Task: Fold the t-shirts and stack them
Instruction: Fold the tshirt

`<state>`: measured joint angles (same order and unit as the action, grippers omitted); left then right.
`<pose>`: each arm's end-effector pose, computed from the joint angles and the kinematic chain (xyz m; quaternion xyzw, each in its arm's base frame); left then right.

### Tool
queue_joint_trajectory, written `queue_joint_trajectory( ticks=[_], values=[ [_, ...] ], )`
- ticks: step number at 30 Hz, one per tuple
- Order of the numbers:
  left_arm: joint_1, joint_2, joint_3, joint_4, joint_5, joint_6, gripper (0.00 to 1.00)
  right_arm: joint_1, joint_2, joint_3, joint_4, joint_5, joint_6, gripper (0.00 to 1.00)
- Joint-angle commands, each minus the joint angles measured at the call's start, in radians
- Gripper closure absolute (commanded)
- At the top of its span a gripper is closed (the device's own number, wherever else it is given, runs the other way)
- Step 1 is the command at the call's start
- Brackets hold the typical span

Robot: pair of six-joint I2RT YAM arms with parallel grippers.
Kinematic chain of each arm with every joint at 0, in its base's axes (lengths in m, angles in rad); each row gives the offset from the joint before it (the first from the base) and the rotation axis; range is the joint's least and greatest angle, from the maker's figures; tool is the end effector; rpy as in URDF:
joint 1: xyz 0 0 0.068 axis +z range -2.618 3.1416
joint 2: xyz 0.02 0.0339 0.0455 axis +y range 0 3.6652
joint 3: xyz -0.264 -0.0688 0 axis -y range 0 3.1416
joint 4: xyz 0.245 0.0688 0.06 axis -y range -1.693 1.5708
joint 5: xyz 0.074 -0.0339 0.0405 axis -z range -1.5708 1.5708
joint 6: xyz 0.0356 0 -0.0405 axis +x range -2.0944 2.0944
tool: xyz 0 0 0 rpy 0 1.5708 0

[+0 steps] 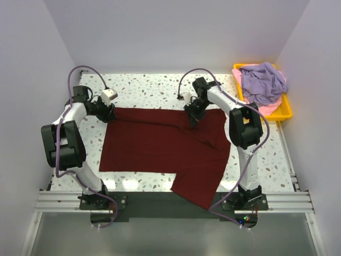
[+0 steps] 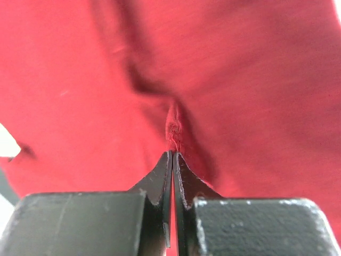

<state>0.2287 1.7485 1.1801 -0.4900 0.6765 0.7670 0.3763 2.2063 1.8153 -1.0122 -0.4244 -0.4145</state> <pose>0.3511 0.0588 0.2033 0.3237 0.8573 -0.1679 0.3633 0.4074 0.1767 0.1831 -0.3915 0.8922 0.2083 0.0858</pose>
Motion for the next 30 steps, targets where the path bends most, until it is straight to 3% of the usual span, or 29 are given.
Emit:
queue_joint_trajectory(
  ticks=[1,10,17,25,30],
  values=[
    [0.004,-0.026,0.046,0.005,0.015,0.025,0.51,0.052,-0.124,-0.046,-0.063,-0.063,-0.033,1.00],
    [0.003,0.022,0.111,0.007,0.003,0.017,0.51,0.124,-0.129,-0.125,-0.101,-0.094,-0.018,1.00],
    [-0.038,0.091,0.173,0.027,-0.034,-0.009,0.51,0.130,-0.165,-0.108,-0.141,-0.178,-0.029,0.71],
    [-0.117,0.192,0.263,0.068,-0.121,-0.057,0.50,0.092,-0.149,-0.002,-0.129,-0.189,0.006,0.64],
    [-0.127,0.235,0.312,-0.041,-0.169,-0.025,0.51,0.065,-0.103,0.068,-0.085,-0.146,0.063,0.60]
  ],
)
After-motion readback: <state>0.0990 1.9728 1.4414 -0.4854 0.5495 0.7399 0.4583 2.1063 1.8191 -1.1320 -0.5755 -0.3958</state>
